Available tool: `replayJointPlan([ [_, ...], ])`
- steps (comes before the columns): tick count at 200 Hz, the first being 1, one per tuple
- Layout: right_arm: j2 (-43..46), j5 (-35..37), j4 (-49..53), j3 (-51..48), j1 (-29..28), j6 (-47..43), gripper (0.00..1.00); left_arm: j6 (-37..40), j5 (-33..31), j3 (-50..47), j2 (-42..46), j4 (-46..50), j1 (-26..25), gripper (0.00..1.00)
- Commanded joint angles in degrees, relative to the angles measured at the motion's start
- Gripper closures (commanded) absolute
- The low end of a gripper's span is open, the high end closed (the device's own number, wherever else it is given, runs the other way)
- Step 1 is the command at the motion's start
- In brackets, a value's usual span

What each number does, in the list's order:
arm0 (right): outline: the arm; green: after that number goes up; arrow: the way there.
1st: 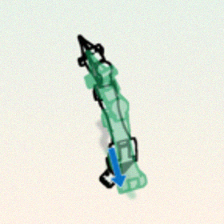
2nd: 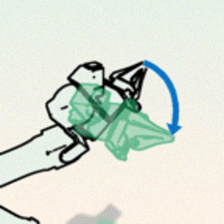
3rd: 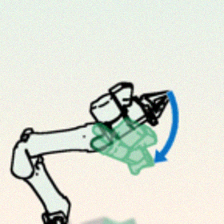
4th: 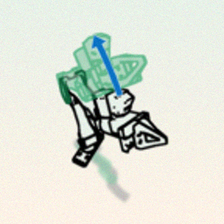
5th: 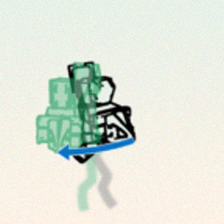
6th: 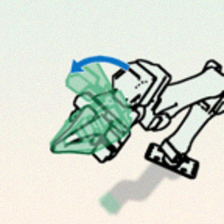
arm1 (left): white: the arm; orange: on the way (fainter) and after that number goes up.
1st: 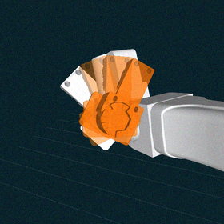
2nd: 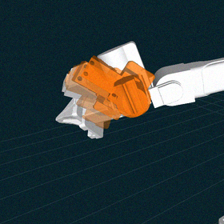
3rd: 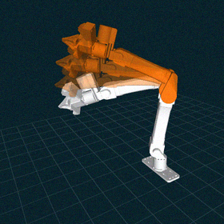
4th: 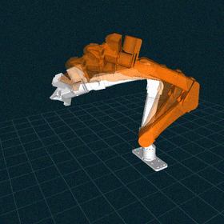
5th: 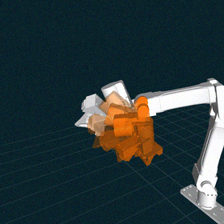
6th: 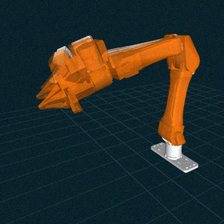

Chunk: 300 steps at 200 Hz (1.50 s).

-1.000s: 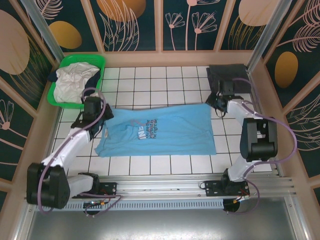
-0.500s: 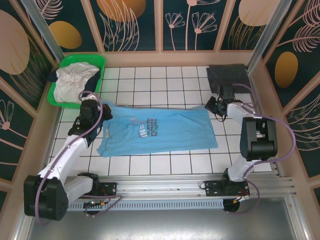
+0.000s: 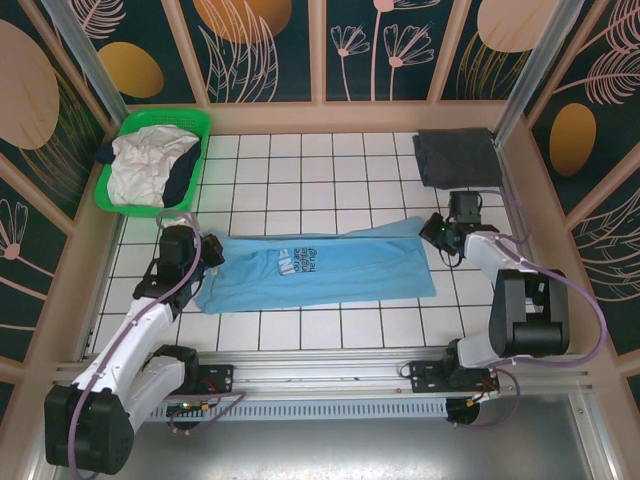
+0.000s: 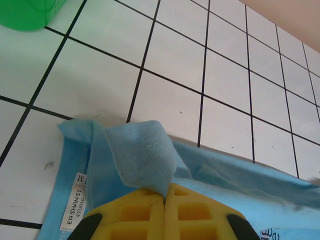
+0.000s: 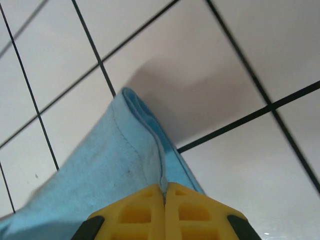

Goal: Fold and stack the t-shirts

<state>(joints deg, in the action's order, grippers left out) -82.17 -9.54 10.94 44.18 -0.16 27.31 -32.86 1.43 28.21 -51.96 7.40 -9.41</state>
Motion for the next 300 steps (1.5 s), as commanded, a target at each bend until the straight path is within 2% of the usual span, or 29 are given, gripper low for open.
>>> replayJointPlan([
  [1,3.6,1.3,1.8,1.0,1.1,-0.9,1.00,0.9,0.7,2.2,-1.7,-0.2,0.3,1.00],
  [37,6.3,0.8,0.9,-1.2,2.9,-0.7,1.00,2.4,-2.9,1.5,0.3,-0.3,0.3,1.00],
  [84,-2.3,-2.0,-0.1,8.3,3.2,-0.6,1.00,4.7,-3.3,9.9,-10.6,-5.0,0.3,1.00],
  [107,-3.0,-2.2,-0.3,8.5,3.2,-0.9,1.00,5.3,-2.5,11.6,-10.9,-4.9,0.3,1.00],
  [161,0.6,-2.0,-1.3,-1.8,3.2,-0.9,1.00,2.5,0.3,4.0,-6.6,-3.5,0.3,1.00],
  [204,2.1,-1.8,-1.2,-7.8,3.2,-1.2,1.00,-2.1,-0.4,-3.2,-3.2,-3.5,0.3,1.00],
  [272,5.7,1.1,0.9,-9.0,3.2,-2.1,1.00,-2.3,-3.1,-5.9,-1.9,-1.9,0.3,1.00],
  [300,4.5,-0.4,-0.2,-7.1,3.1,-2.1,1.00,-2.2,-2.1,-5.5,-2.3,-3.4,0.3,1.00],
])
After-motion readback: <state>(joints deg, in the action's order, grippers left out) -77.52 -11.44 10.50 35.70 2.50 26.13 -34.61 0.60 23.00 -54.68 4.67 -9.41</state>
